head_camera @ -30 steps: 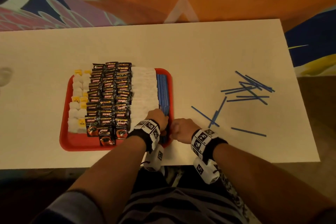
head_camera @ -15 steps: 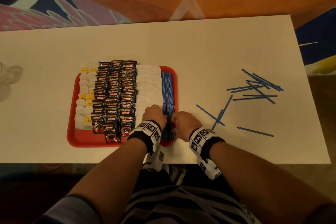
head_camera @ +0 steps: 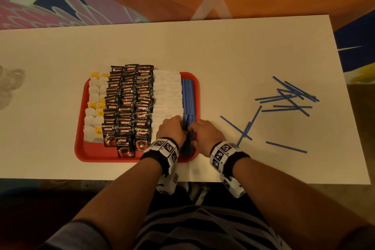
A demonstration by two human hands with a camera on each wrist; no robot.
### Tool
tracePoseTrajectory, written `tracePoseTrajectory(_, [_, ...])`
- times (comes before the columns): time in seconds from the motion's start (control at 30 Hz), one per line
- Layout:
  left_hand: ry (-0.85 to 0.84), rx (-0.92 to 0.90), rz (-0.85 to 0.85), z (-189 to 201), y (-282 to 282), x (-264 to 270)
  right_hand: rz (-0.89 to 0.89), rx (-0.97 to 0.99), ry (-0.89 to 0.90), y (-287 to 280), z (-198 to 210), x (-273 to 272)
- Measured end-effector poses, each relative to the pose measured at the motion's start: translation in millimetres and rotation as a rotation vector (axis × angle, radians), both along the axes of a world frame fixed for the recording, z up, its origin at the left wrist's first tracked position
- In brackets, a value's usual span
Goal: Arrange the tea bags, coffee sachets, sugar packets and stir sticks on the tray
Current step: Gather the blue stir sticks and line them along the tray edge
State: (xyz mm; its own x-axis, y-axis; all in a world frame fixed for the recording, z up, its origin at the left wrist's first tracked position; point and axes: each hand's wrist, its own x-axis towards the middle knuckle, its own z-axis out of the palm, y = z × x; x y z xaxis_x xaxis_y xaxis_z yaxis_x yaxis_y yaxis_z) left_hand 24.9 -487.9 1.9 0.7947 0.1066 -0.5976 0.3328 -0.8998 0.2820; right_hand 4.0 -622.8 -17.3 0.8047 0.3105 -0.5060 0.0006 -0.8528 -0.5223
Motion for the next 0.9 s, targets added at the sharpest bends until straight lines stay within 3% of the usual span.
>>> tracePoseTrajectory(0.33, [-0.043, -0.044, -0.162, -8, 13, -11, 0.197, -0.067, -0.163, -10, 0, -3])
tracePoseTrajectory(0.5, [-0.098, -0.085, -0.195, -13, 20, -13, 0.199, -0.058, -0.193, -11, 0, -3])
tracePoseTrajectory(0.67, [-0.099, -0.086, -0.378, -16, 22, -18, 0.247, -0.125, -0.192, -11, -3, -5])
tracePoseTrajectory(0.9, [-0.134, -0.081, -0.395, -23, 26, -20, 0.262, -0.155, -0.222, -10, 0, -5])
